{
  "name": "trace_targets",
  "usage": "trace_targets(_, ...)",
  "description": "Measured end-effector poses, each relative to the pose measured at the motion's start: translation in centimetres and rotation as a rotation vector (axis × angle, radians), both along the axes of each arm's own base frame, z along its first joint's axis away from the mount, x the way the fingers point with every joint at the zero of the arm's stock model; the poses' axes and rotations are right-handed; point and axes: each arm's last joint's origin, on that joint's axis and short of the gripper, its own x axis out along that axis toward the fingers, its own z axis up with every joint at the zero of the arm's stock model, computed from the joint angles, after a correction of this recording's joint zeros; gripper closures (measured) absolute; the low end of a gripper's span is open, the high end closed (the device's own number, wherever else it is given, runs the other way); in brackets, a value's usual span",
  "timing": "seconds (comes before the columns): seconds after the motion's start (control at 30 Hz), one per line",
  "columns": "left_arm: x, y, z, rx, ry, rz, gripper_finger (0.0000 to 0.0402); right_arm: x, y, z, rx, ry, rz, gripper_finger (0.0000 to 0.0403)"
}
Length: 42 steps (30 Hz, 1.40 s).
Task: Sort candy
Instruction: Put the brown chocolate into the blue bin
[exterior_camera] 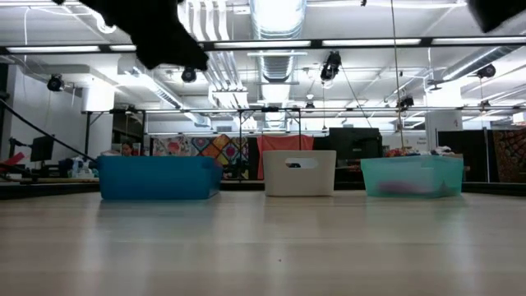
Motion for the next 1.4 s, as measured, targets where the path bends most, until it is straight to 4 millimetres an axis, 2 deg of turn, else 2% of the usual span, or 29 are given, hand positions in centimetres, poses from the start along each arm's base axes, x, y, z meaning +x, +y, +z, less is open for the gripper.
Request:
trace_targets(0.2,0.1,-1.9,1.9,0.007,-0.052,-0.076,0.0279,-3.1,-0.3,-1.4,0.02,0.116,-0.131,0.0238)
trace_targets(0.33,0.0,-2.5,2.3,0.009,-0.063,-0.103,0.0279,-4.9,-0.6,-2.7,0.04,0.118,-0.189,0.0238)
trace_targets(0.63,0.0,-2.7,2.2,0.003,-0.062,-0.104,0.0279,-6.9,-1.0,-6.2,0.149,0.05,-0.333,0.0238)
trace_targets(0.8,0.0,-2.7,2.2,0.004,-0.061,-0.104,0.0279,-7.1,-1.3,-7.1,0.147,0.063,-0.329,0.0242)
trace_targets(0.93,0.0,-2.6,2.2,0.004,-0.061,-0.104,0.0279,-7.1,-1.4,-7.2,0.137,0.071,-0.325,0.0275)
trace_targets(1.2,0.0,-2.6,1.9,0.005,-0.055,-0.103,0.0279,-7.1,-1.4,-7.0,0.134,0.056,-0.314,0.0383)
trace_targets(1.4,-0.1,-2.6,1.4,0.008,-0.044,-0.104,0.0279,-6.6,-1.0,-5.4,0.171,0.001,-0.283,0.0389)
